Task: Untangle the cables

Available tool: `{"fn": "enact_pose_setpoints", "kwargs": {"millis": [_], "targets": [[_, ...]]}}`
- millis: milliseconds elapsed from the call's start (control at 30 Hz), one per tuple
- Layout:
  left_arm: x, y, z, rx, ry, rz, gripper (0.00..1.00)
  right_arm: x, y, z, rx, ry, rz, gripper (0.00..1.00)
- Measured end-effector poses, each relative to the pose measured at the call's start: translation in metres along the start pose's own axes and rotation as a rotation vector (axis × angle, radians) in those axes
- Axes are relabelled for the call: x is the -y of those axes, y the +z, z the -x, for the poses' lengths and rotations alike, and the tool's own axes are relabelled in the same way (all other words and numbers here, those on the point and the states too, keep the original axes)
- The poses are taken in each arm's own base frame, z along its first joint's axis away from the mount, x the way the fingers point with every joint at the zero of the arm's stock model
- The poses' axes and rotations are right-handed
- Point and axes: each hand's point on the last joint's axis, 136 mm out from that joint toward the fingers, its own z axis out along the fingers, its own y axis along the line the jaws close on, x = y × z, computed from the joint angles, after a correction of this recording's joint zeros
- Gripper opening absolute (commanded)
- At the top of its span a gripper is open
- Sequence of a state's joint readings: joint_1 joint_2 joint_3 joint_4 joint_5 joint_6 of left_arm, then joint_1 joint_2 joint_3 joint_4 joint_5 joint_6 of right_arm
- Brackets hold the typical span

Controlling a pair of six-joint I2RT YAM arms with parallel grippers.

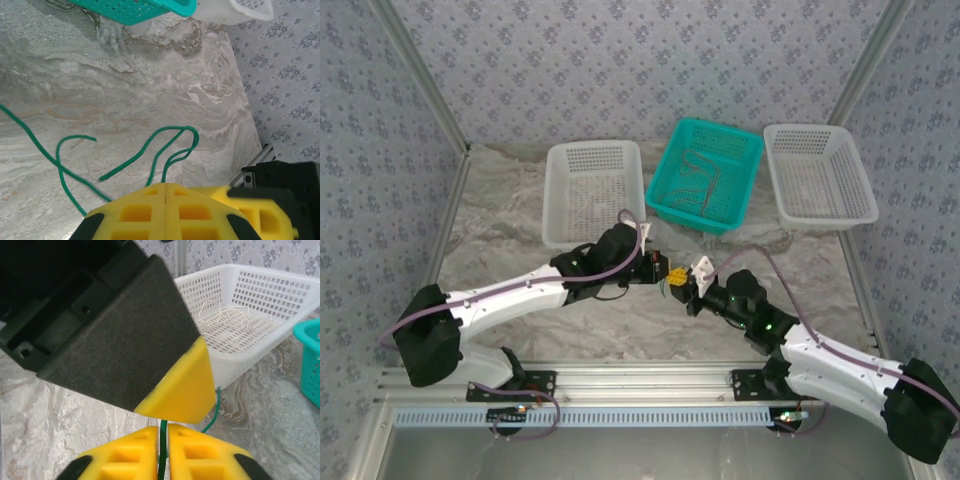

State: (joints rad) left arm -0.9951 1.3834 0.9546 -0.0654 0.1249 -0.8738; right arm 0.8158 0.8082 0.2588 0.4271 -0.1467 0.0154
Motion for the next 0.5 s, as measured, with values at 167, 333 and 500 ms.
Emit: {"fn": "enact_pose_setpoints", "kwargs": {"millis": [167,333,500], "targets": [[0.0076,-0.0056,0.0047,0.018,0.001,-0.027,0.00,-0.0011,0.0014,-0.0031,-0.011,0.003,0.008,0.13],[0.0084,-0.0065,0.0049,0.018,0.002,-0.030,0.02,0.0001,0.0021,-0.0027,-0.013,0.009,0.006,0.00],[0.0078,-0.0078,0.0069,0.031,0.032,-0.025,0.39,0.0044,-0.0003,0.0032,0.005,0.034,-0.008,0.00]]}}
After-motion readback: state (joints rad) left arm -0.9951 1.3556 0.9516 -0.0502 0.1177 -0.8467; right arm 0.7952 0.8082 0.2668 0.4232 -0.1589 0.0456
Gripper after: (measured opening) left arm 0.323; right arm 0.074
